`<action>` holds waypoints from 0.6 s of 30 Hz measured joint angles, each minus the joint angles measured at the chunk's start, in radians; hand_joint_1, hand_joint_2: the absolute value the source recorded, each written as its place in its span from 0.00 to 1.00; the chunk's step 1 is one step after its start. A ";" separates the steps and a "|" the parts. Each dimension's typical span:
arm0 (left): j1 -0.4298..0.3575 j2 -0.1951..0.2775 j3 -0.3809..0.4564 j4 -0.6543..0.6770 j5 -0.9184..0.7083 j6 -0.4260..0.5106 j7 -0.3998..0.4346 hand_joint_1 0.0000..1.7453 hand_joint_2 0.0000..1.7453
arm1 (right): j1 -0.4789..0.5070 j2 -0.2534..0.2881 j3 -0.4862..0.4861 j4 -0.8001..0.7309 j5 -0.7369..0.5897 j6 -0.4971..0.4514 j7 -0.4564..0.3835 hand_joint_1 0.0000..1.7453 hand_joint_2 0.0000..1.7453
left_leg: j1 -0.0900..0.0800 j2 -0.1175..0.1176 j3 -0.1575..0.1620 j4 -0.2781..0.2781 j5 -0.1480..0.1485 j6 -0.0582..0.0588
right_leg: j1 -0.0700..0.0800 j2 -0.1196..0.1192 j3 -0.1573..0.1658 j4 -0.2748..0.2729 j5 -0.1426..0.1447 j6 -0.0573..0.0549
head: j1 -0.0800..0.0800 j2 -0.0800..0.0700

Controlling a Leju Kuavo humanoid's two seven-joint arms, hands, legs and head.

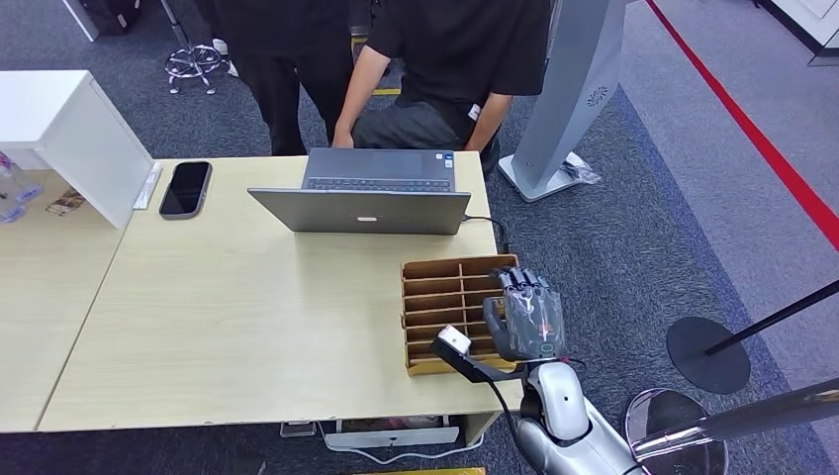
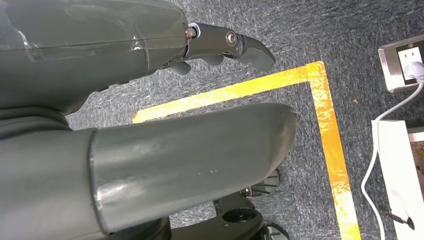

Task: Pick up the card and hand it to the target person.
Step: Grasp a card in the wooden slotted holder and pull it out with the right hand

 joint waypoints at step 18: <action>0.000 0.000 0.000 0.000 0.000 0.001 0.000 0.00 0.00 | -0.001 -0.008 0.015 0.035 0.013 -0.001 -0.004 0.58 1.00 | 0.000 0.000 0.000 0.000 0.000 0.000 | 0.000 0.000 0.000 0.000 0.000 0.000 | 0.000 0.000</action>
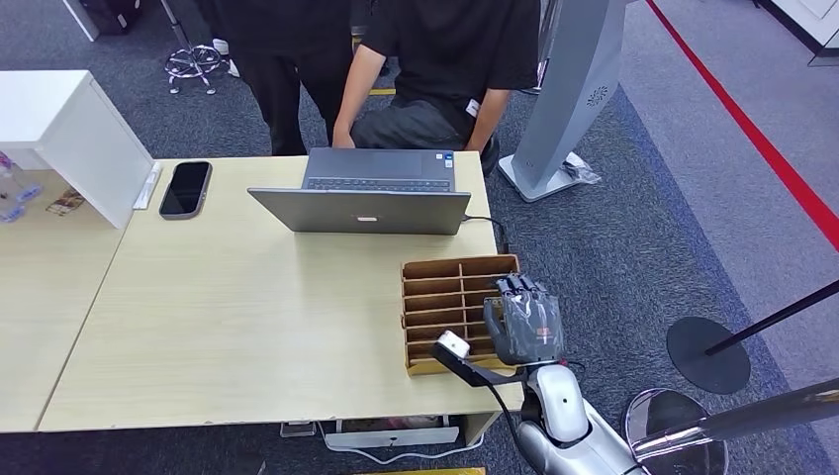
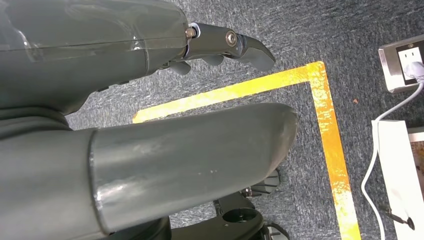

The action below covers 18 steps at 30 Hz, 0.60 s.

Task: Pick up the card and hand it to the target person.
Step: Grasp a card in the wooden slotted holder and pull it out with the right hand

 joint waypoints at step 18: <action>0.000 0.000 0.000 0.000 0.002 0.001 0.000 0.00 0.00 | 0.020 0.000 -0.002 0.000 0.017 -0.001 -0.017 0.54 1.00 | 0.000 0.000 0.000 0.000 0.000 0.000 | 0.000 0.000 0.000 0.000 0.000 0.000 | 0.000 0.000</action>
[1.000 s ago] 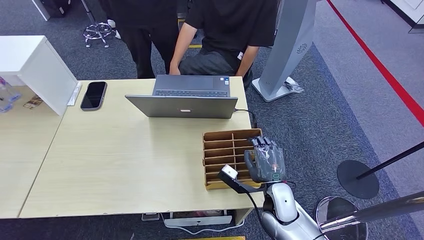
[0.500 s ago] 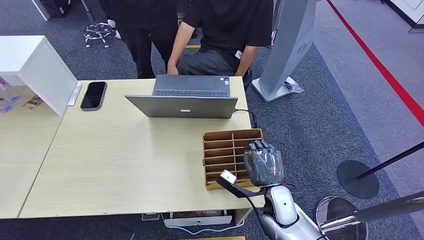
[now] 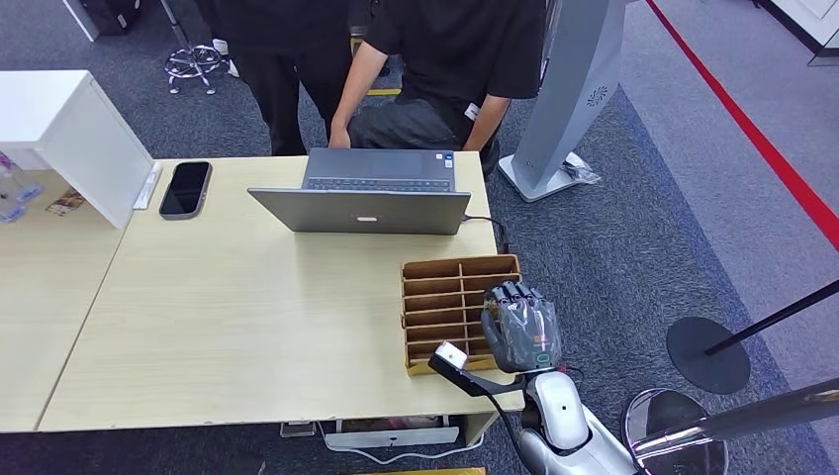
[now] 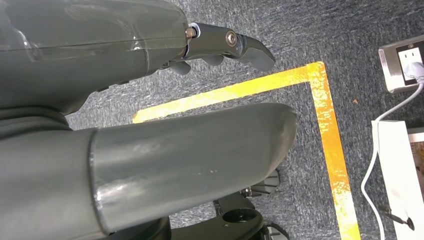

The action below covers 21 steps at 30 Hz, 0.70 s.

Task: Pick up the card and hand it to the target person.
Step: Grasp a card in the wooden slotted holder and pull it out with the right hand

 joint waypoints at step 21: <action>0.000 0.000 0.000 0.000 -0.002 -0.001 0.001 0.00 0.00 | -0.014 -0.001 -0.003 -0.003 -0.002 -0.001 0.011 0.53 1.00 | 0.000 0.000 0.000 0.000 0.000 0.000 | 0.000 0.000 0.000 0.000 0.000 0.000 | 0.000 0.000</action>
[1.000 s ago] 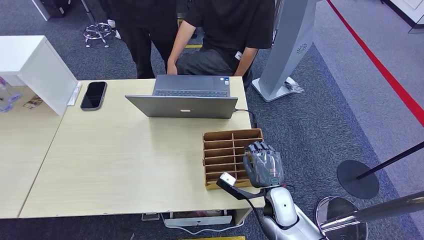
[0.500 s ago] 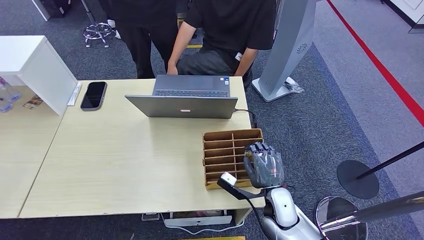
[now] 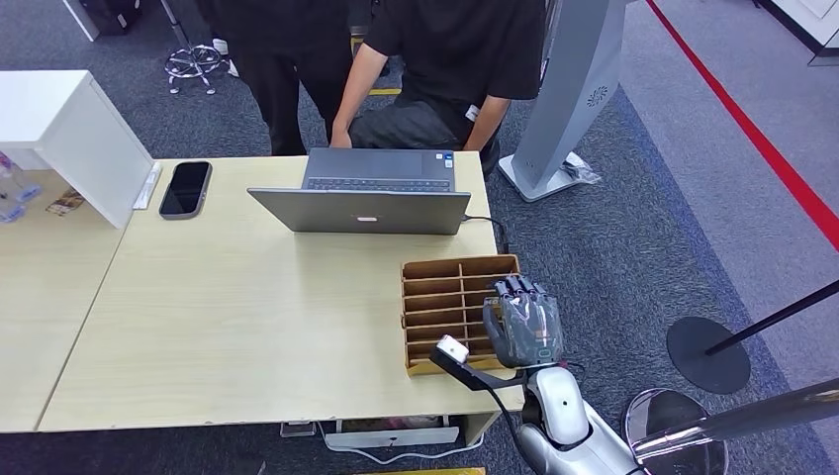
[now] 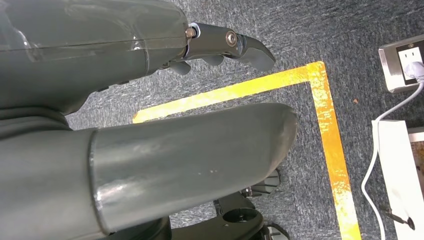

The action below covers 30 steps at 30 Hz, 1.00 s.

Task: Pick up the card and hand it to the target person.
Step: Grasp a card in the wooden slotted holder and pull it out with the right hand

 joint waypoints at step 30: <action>0.000 0.000 0.000 0.000 -0.002 0.000 0.001 0.00 0.00 | 0.000 -0.017 0.004 0.013 -0.006 0.017 0.045 0.59 1.00 | 0.000 0.000 0.000 0.000 0.000 0.000 | 0.000 0.000 0.000 0.000 0.000 0.000 | 0.000 0.000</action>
